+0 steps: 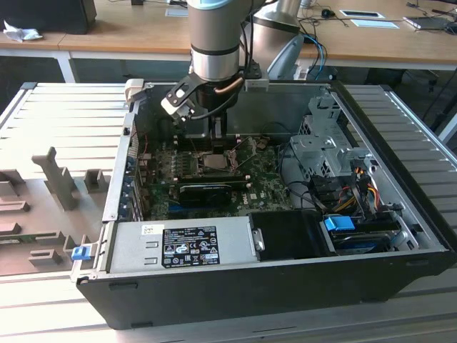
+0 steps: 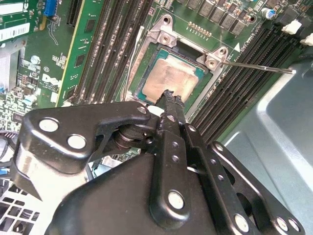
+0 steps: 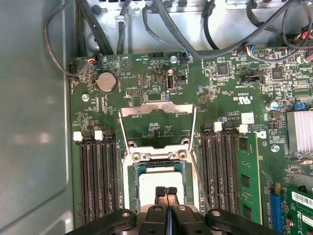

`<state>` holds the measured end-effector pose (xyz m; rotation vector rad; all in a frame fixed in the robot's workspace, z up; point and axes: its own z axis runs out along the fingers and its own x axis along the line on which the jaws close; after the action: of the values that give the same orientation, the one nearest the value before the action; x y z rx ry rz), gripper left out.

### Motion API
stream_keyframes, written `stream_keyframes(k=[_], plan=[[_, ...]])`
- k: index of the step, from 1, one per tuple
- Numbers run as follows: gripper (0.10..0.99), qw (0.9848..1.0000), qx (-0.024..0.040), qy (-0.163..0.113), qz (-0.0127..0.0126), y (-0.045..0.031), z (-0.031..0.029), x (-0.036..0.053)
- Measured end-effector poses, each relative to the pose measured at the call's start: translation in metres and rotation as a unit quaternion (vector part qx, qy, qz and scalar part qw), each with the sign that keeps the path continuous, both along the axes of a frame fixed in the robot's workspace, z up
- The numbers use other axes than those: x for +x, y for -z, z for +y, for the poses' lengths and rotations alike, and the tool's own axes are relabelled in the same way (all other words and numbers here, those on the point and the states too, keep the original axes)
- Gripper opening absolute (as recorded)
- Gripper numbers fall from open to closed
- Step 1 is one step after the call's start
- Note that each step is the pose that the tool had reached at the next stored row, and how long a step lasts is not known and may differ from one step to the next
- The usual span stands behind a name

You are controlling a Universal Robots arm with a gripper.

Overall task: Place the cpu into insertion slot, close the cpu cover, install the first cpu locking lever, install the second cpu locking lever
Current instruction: 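Close the cpu cover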

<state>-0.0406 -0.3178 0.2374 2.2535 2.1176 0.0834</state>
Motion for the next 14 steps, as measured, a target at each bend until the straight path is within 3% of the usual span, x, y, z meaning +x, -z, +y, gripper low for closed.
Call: stream_keyframes(k=[14], plan=[[0.106,1.0000,0.0000,0.000,0.0001,-0.0037,0.0000,0.0000]])
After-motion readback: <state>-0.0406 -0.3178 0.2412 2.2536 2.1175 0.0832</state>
